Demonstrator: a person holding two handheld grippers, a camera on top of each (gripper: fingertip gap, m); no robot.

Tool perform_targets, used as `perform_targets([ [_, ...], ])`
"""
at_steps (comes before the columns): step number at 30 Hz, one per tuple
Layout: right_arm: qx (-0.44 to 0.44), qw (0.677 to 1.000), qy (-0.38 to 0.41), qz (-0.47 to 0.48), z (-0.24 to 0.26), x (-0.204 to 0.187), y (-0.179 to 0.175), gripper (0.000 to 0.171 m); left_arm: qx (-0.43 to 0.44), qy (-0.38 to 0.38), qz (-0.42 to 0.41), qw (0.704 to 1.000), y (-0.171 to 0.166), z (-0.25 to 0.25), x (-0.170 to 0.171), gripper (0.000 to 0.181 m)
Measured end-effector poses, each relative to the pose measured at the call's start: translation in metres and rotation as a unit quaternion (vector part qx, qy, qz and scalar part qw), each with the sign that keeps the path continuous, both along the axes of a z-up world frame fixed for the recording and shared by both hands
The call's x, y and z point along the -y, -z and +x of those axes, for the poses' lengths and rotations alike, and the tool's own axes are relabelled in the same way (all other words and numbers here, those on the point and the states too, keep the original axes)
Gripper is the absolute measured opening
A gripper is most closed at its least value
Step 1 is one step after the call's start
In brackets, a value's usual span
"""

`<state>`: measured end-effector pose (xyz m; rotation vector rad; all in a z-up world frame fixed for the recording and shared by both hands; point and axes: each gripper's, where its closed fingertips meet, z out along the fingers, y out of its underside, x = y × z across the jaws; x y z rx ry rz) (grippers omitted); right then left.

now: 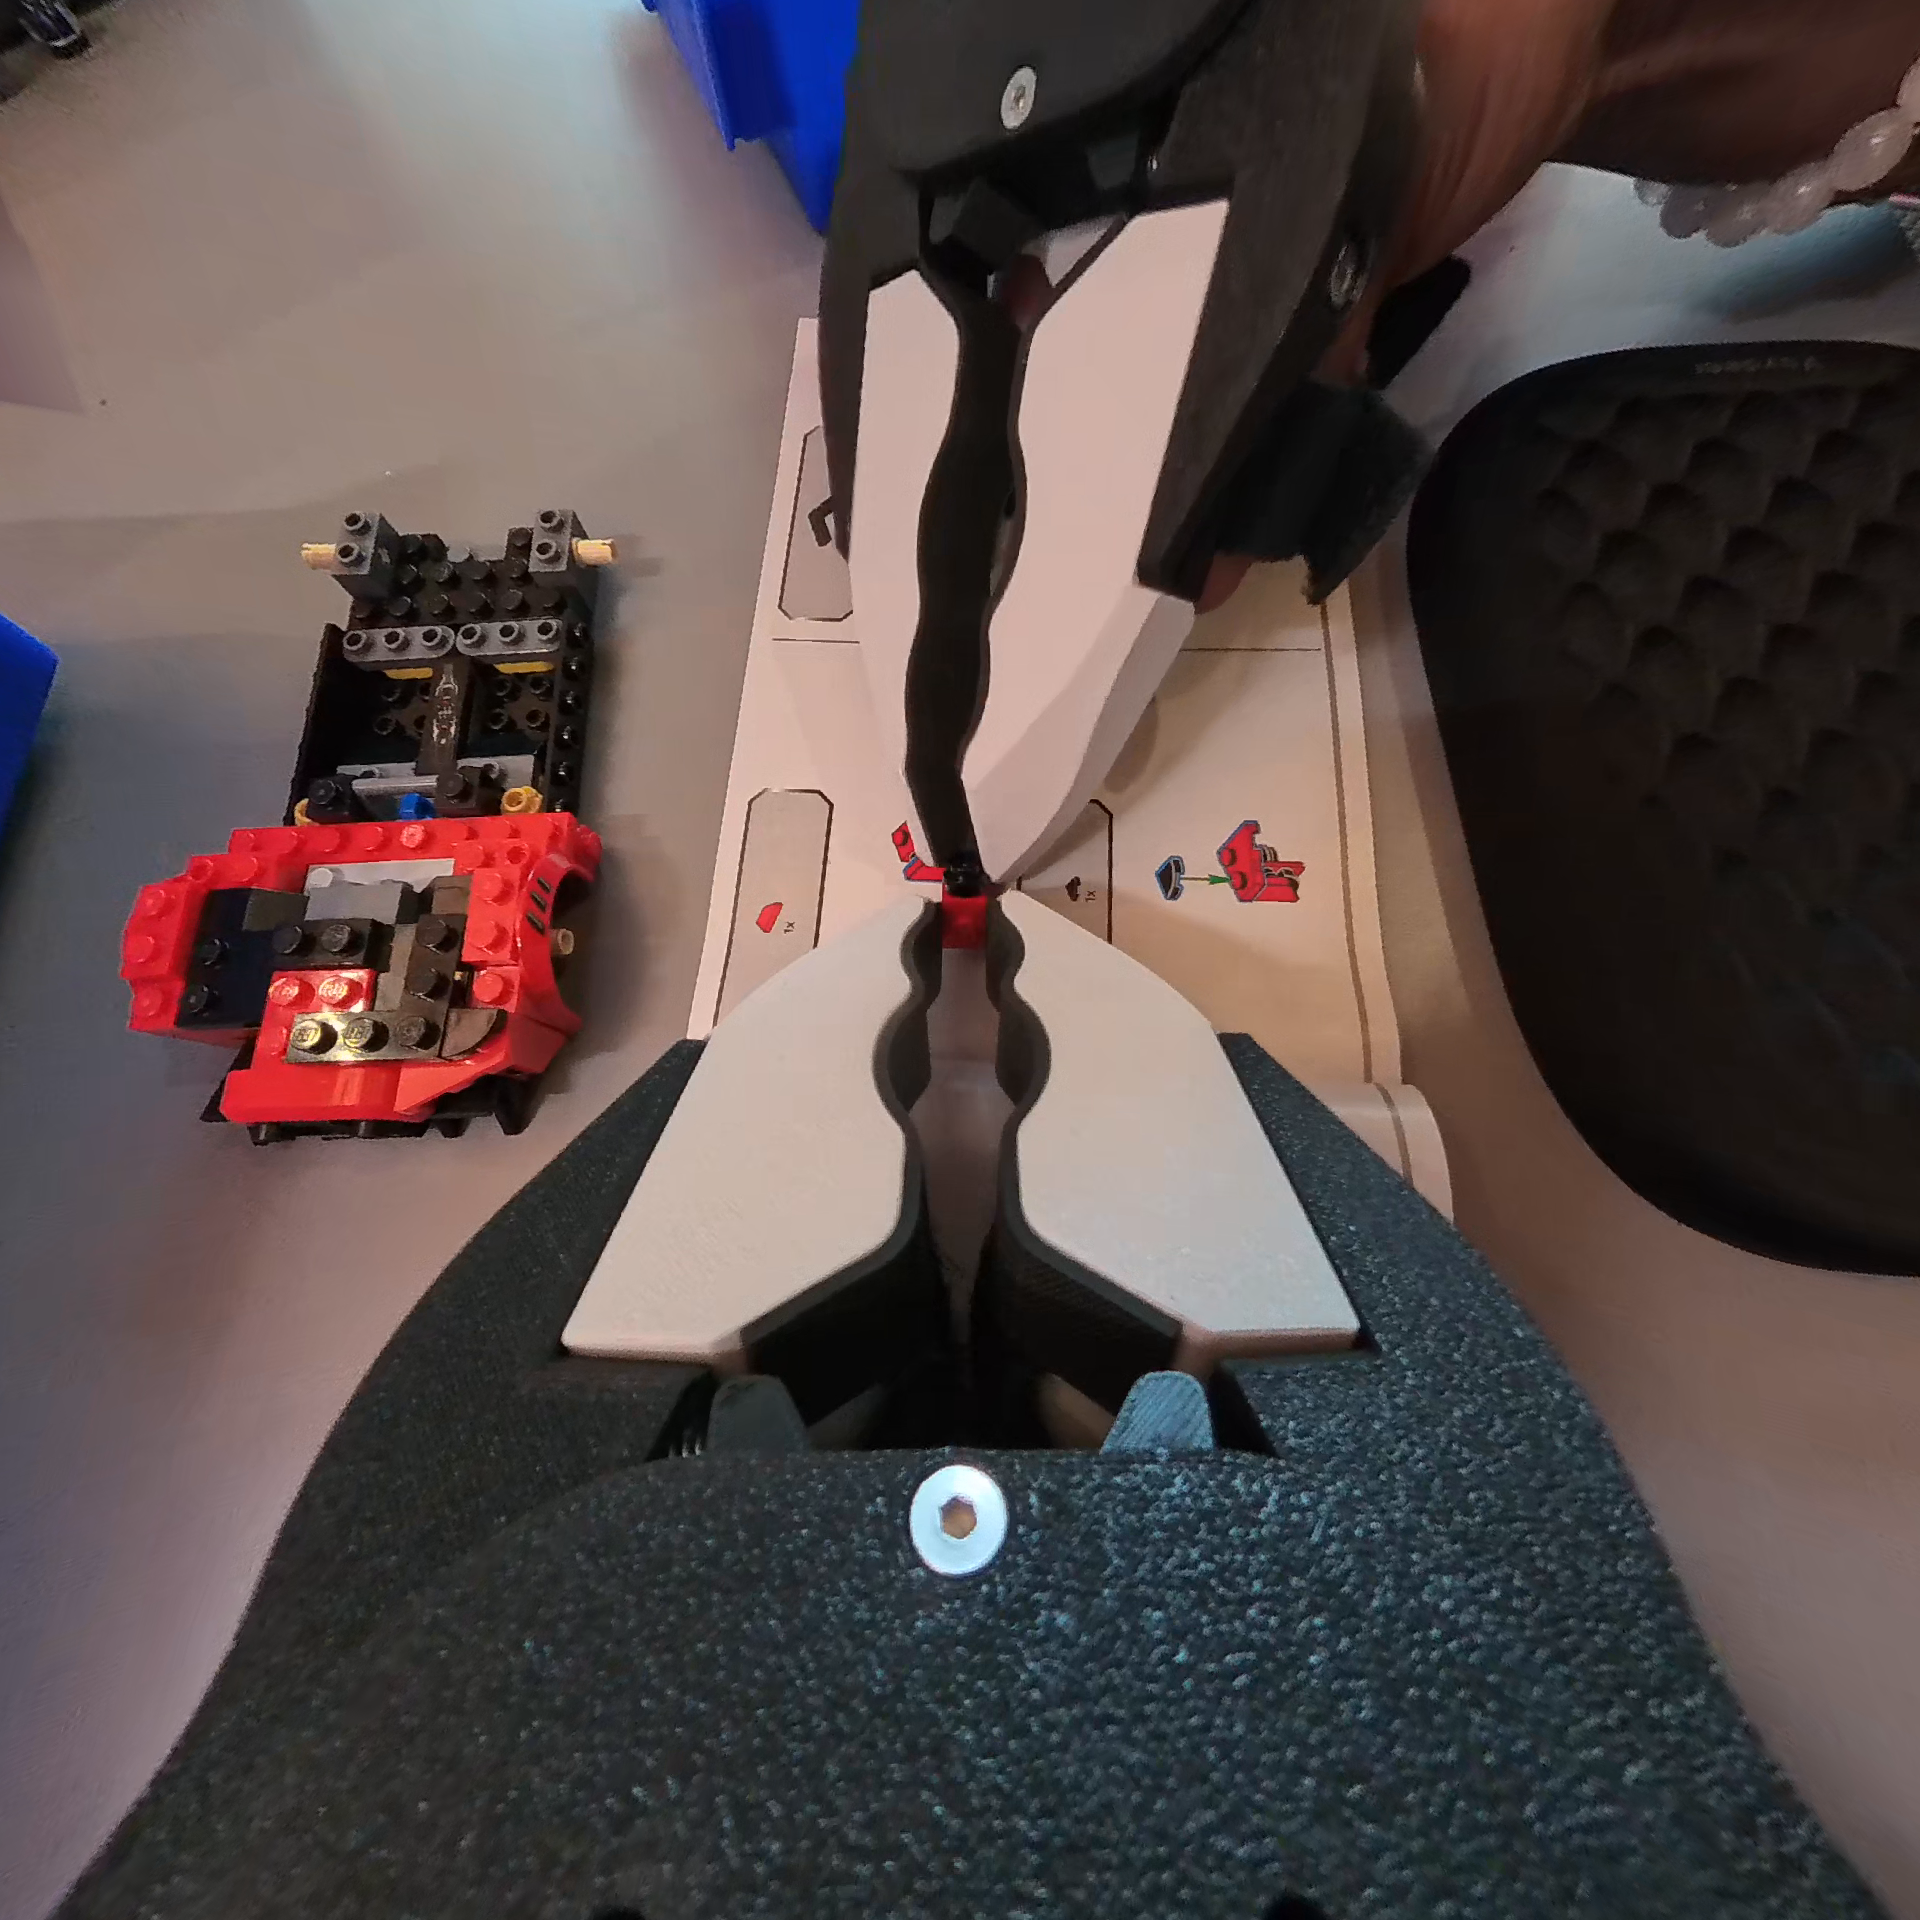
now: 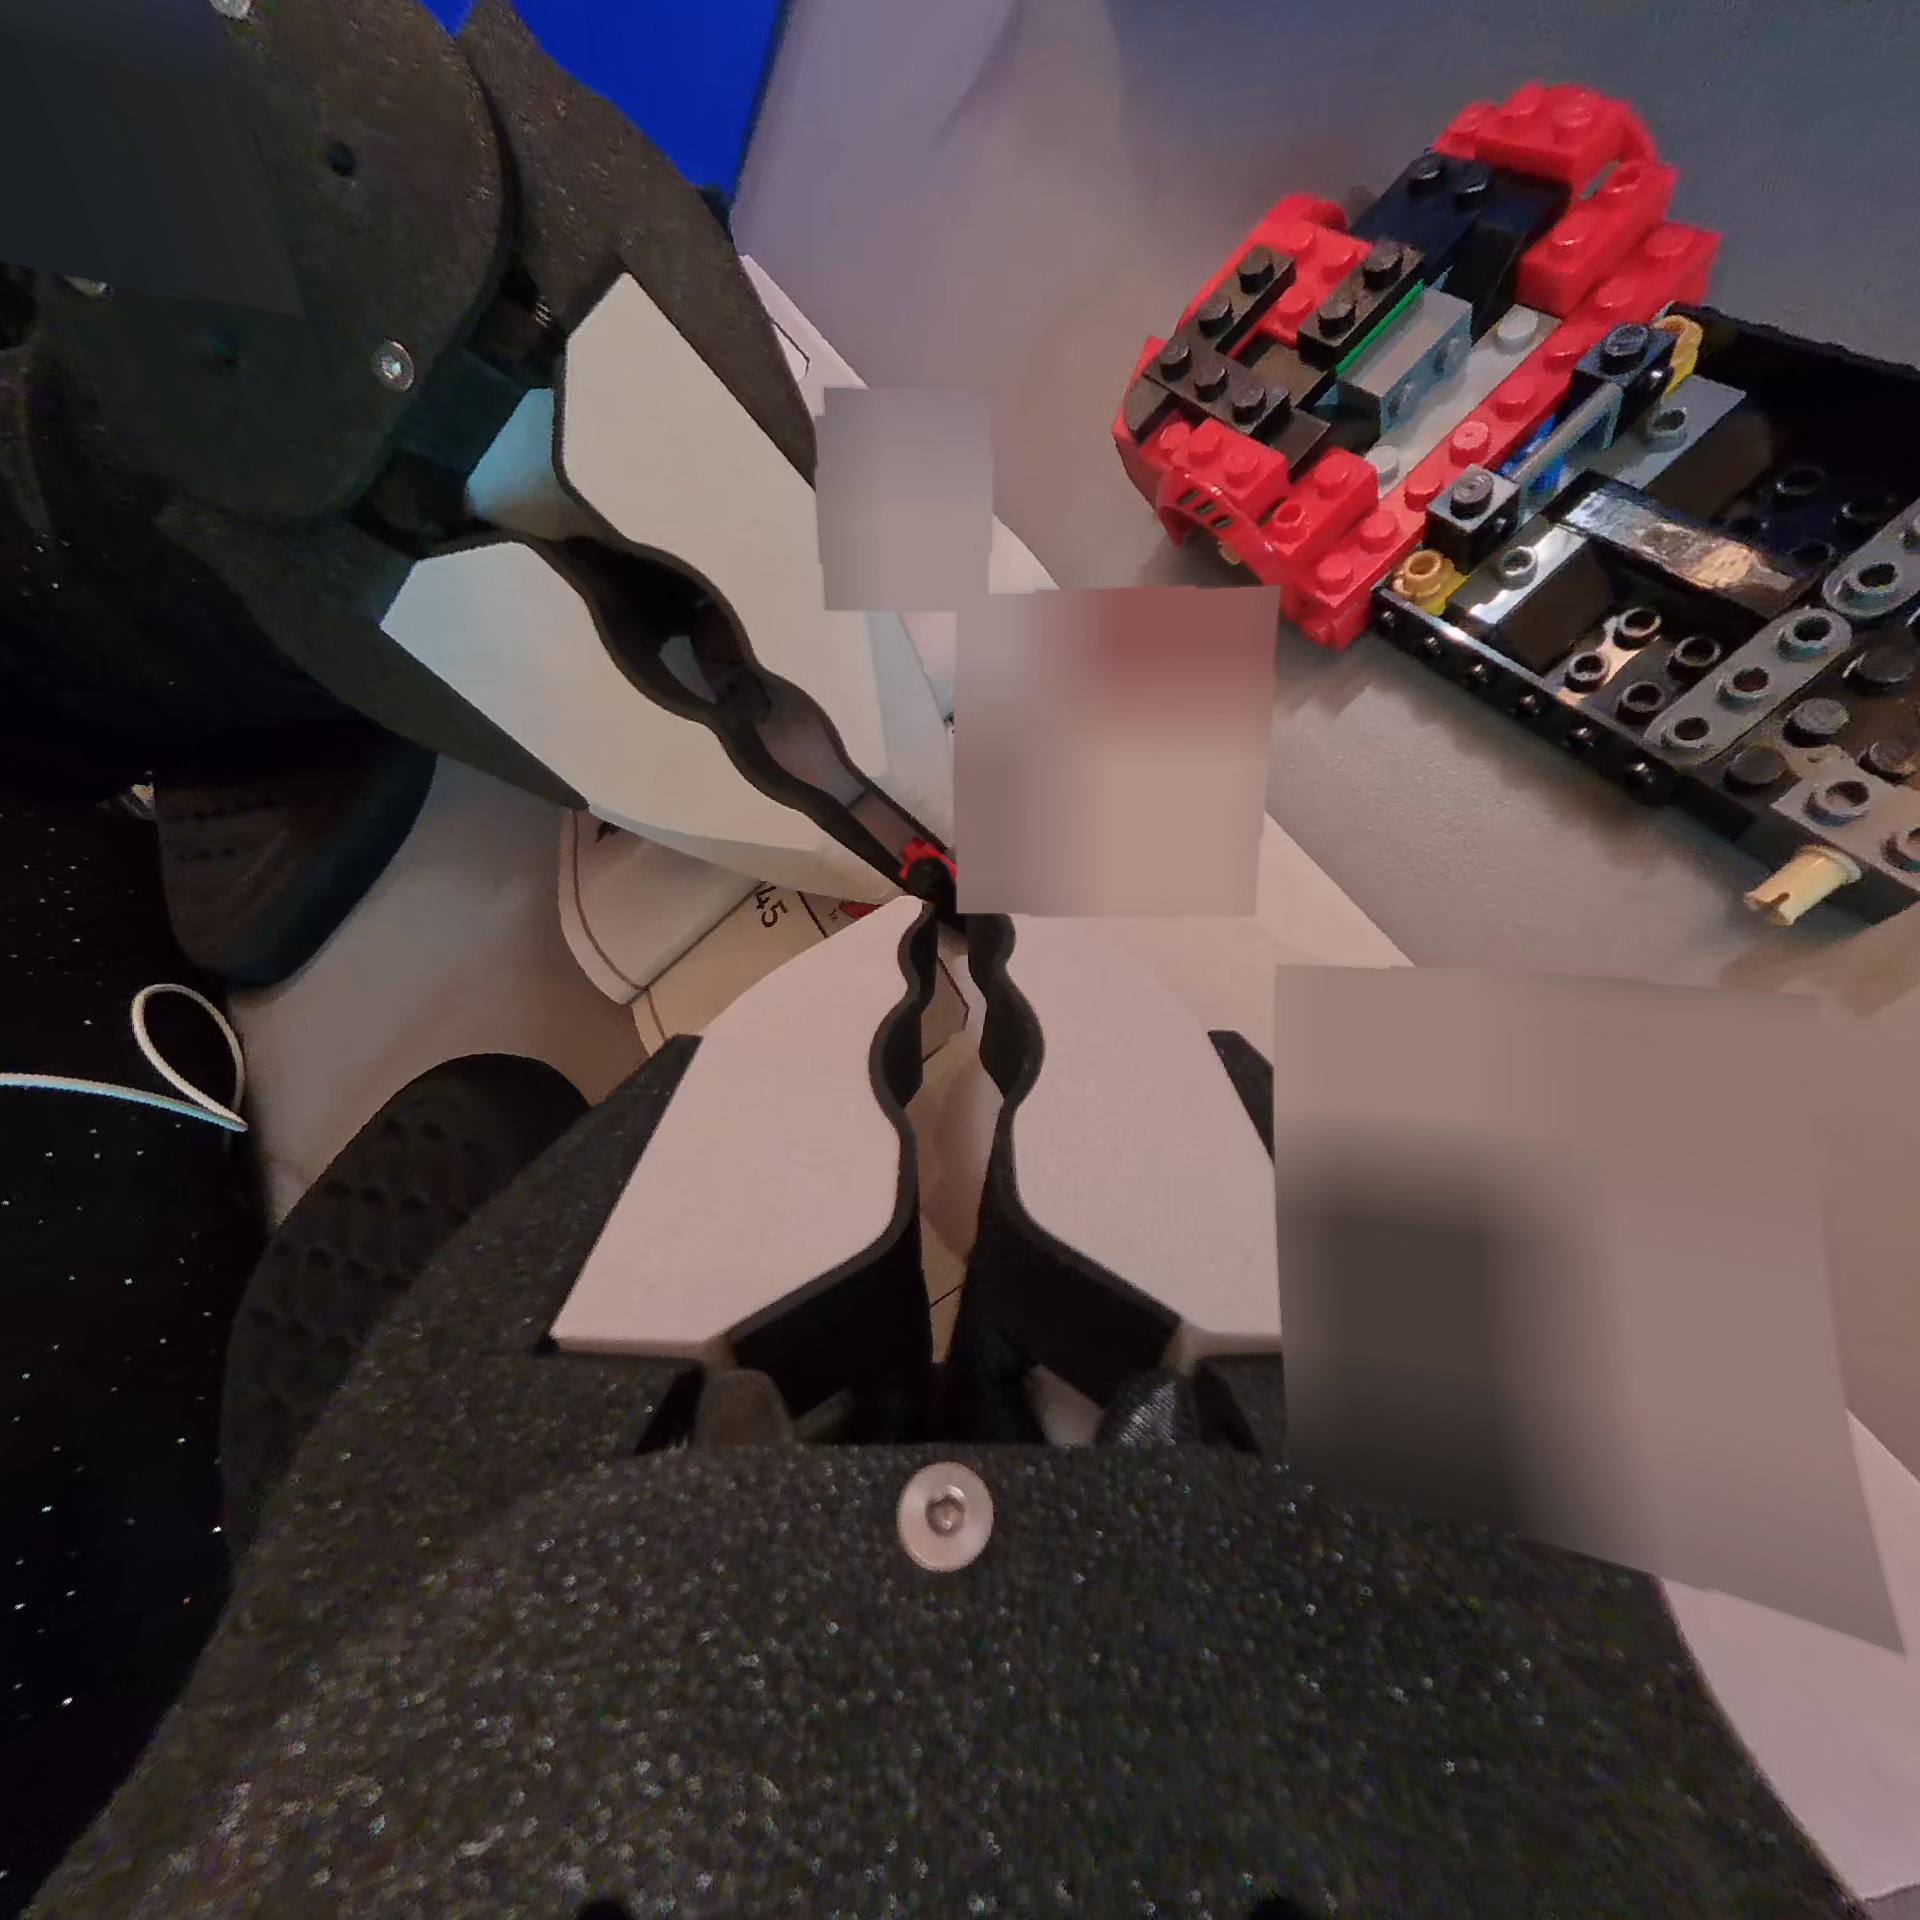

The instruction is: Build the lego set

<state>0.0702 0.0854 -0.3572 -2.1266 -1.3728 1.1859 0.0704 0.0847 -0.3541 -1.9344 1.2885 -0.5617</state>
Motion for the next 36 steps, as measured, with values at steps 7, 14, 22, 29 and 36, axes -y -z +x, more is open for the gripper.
perform_targets([
  [7,0.005,1.000,-0.015,0.023,-0.0006,-0.0005,0.0004,0.006,-0.005,0.004,0.009,1.000,0.0000,-0.0003,0.0002,0.007],
  [14,-0.017,0.997,-0.055,0.047,0.0028,0.0045,-0.0045,0.016,-0.005,0.004,0.009,1.000,0.0001,-0.0013,0.0003,0.007],
  [22,-0.006,0.967,-0.175,0.186,0.0009,-0.0029,-0.0030,0.004,-0.005,0.006,0.001,1.000,0.0008,-0.0026,0.0008,0.007],
  [29,-0.011,0.968,-0.185,0.169,0.0009,0.0014,-0.0032,0.013,-0.007,0.007,0.004,1.000,0.0009,-0.0028,0.0008,0.007],
  [36,-0.020,0.972,-0.172,0.160,-0.0018,-0.0002,-0.0021,0.007,-0.008,0.009,0.008,1.000,0.0009,-0.0026,0.0007,0.007],
])
